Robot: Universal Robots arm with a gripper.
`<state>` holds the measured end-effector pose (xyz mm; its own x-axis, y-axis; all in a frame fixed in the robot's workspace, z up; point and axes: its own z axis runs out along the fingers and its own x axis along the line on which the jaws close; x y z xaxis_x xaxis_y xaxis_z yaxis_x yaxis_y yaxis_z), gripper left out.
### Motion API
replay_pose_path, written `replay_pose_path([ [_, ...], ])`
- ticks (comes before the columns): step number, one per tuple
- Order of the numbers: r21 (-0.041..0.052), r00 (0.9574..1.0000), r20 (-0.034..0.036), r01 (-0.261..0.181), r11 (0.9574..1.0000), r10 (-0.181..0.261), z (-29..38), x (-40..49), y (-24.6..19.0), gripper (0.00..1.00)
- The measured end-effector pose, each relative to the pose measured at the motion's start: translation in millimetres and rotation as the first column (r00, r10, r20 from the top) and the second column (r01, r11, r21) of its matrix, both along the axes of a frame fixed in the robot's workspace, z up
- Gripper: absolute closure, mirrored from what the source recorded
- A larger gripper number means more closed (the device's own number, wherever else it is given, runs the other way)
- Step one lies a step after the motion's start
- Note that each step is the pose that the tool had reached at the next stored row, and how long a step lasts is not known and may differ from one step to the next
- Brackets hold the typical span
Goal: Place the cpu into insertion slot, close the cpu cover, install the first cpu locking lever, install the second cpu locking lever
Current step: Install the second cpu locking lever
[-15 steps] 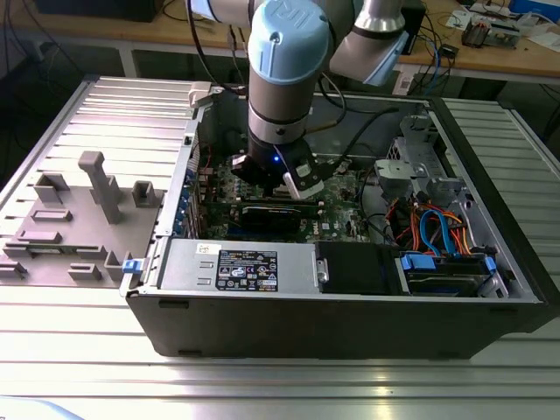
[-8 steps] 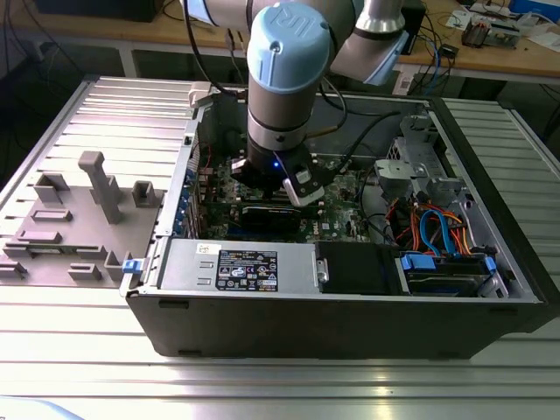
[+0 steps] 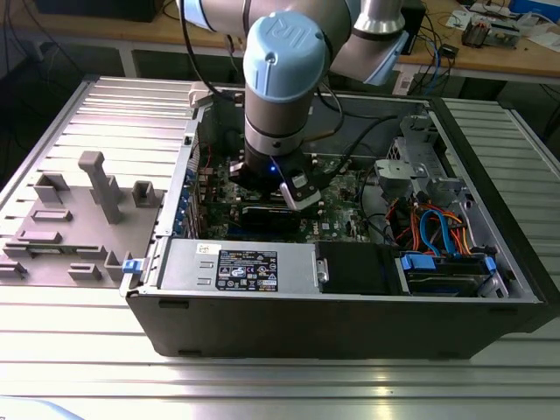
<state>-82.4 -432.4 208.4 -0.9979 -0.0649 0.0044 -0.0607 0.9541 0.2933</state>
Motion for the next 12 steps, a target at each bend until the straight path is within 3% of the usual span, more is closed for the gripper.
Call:
replay_pose_path([
  [7,0.0155,1.0,-0.0001,0.0,0.9999,0.0,-8.4,-4.3,-0.1,0.89],
  [12,0.037,1.0,0.0,0.0,0.9993,0.0,-11.2,-5.4,0.3,0.89],
])
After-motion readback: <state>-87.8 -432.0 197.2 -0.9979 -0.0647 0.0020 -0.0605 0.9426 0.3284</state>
